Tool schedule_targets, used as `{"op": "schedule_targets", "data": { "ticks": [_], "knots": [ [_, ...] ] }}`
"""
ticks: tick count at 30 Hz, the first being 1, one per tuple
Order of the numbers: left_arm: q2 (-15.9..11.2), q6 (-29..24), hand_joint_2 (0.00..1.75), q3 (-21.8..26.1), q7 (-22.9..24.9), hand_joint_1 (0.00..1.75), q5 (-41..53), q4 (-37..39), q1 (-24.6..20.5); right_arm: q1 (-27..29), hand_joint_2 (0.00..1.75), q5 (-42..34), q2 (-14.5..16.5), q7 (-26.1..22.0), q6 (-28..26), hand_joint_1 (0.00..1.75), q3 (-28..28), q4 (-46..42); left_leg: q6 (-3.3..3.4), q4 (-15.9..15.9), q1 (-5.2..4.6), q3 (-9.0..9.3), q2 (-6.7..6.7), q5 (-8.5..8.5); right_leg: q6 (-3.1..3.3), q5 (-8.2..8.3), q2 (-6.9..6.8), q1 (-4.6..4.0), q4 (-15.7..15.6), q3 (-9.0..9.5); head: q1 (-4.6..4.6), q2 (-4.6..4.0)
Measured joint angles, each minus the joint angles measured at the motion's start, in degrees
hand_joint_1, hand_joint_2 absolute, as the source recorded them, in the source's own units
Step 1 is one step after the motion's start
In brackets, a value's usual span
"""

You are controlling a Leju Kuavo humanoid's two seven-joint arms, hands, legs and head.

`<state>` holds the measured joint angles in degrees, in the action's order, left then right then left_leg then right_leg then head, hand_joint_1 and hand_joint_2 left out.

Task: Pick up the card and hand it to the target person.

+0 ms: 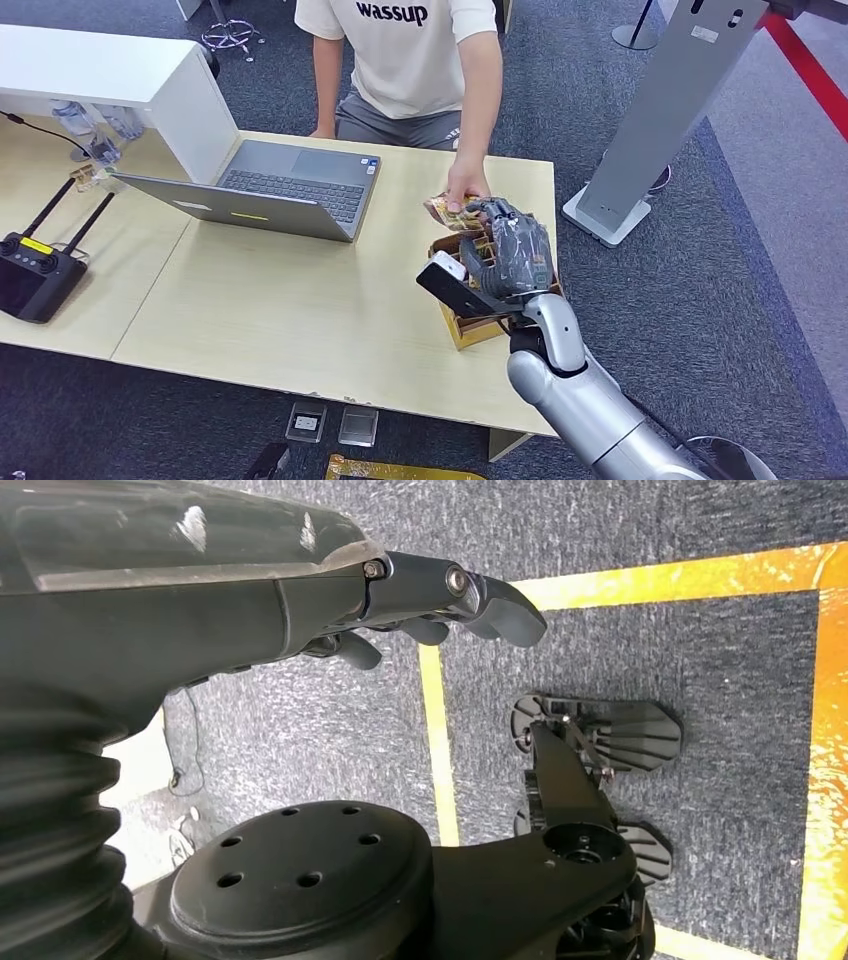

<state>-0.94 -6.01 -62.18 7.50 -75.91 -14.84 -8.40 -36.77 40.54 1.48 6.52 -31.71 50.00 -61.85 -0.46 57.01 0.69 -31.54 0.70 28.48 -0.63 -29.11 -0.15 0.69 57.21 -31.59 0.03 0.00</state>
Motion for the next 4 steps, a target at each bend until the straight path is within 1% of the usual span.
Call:
{"op": "schedule_targets", "data": {
  "ticks": [1,3,4],
  "knots": [
    [0.0,-0.15,0.0,-0.07,-0.15,0.0,-0.01,0.0,0.09,0.1,1.75,-2.13,0.1,-0.95,0.53,0.0,-0.11,0.31,0.0,0.0,0.0,0.0,0.0,0.0,0.0,0.0,0.0,0.0,0.0,0.0,0.0,0.0],
    [0.0,-0.32,0.0,-0.15,-0.36,0.0,-0.17,0.0,0.28,0.54,1.75,-8.0,0.22,-3.64,1.93,0.0,-0.47,0.64,0.0,0.0,0.0,0.0,0.0,0.0,0.0,0.0,0.0,0.0,0.0,-0.01,0.0,0.0],
    [0.0,-0.34,0.0,-0.16,-0.39,0.0,-0.23,0.0,0.33,0.67,1.75,-9.65,0.24,-4.4,2.34,0.0,-0.57,0.7,0.0,0.0,0.0,0.0,0.0,0.0,0.0,0.0,0.0,0.0,0.0,-0.01,0.0,0.0]
  ]
}}
